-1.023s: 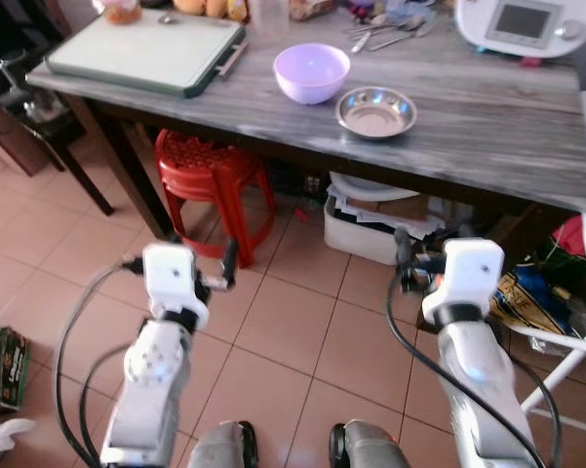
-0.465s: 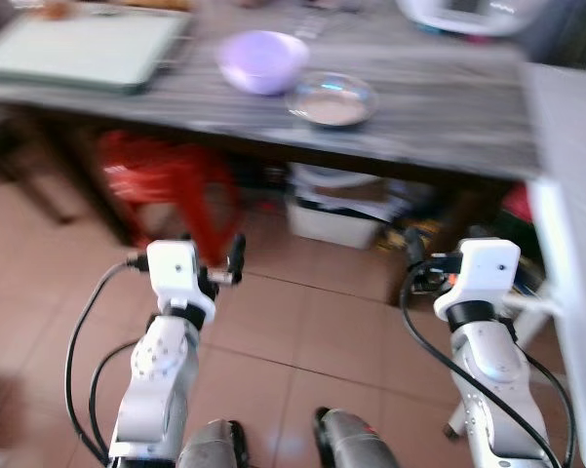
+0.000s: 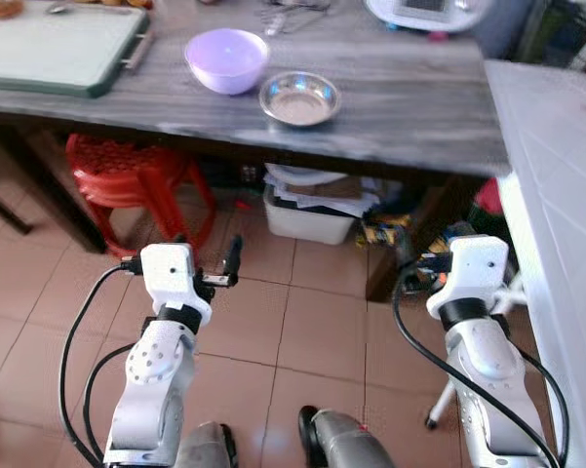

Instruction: Setting the table

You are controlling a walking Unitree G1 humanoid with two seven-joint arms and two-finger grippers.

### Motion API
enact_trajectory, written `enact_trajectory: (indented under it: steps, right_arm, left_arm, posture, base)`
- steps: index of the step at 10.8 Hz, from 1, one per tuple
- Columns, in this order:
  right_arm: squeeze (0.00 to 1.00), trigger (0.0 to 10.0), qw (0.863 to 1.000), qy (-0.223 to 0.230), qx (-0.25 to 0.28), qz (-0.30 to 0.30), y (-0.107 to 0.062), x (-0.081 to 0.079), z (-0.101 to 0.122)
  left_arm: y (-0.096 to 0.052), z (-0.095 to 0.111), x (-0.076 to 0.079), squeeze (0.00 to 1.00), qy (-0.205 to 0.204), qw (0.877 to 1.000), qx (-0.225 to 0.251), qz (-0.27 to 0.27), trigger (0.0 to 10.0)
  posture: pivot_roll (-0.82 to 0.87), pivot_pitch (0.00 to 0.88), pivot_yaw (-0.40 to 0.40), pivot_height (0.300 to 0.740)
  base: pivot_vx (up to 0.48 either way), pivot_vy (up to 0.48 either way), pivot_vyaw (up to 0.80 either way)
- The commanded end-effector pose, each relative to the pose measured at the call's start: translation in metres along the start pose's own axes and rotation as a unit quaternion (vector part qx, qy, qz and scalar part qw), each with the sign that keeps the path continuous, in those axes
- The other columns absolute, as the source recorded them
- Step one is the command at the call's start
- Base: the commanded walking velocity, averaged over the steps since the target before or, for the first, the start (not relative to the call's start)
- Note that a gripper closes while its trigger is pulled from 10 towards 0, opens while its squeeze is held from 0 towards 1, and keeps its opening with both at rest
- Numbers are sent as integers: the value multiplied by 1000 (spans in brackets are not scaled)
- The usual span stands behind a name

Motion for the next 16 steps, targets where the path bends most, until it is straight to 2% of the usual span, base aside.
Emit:
enact_trajectory:
  steps: [1, 2, 5, 8, 11, 16]
  right_arm:
    - [0, 10000, 1000, -1, 1, 2, 0, 1, 1]
    - [0, 10000, 1000, -1, -2, 1, 0, 1, 0]
    - [0, 10000, 1000, -2, -5, 0, -1, 2, -2]
    - [0, 10000, 1000, -5, -7, 8, -1, -1, -3]
    - [0, 10000, 1000, -5, -10, 10, -1, -3, -5]
    - [0, 10000, 1000, -9, -9, 7, -1, -1, -4]
  left_arm:
    - [-3, 0, -2, 0, 1, 1000, -3, 2, 10000]
    - [-3, 1, -3, 0, 1, 1000, -3, 4, 10000]
    - [-1, 1, -5, 0, 6, 1000, -4, 7, 10000]
    - [-1, -3, -17, 0, 10, 999, -19, 41, 10000]
    - [-2, -3, -18, 0, 12, 999, -21, 42, 10000]
    - [-3, -4, -17, 0, 10, 999, -25, 41, 10000]
  posture:
    - [-51, 200, -8, 740]
    - [-51, 201, -6, 740]
    - [-56, 201, -3, 740]
    - [-50, 204, -9, 740]
    - [-46, 206, -8, 740]
    - [-49, 214, -10, 740]
  base:
    - [0, -368, 0]
    - [0, -371, 0]
    - [0, -336, -800]
    - [0, 0, 0]
    - [0, 0, 0]
    - [-269, 0, 0]
Point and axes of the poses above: a point about 5 cm out from each wrist's last joint towards the gripper, its own y axis pointing out of the wrist towards the gripper, its own z axis along the axis of the wrist's last joint, x = y × z, the point moved 5 cm from there along y, pointing out of the wrist towards the gripper, and after that the axes turned 9 degrees about y, right-handed, at the moved point
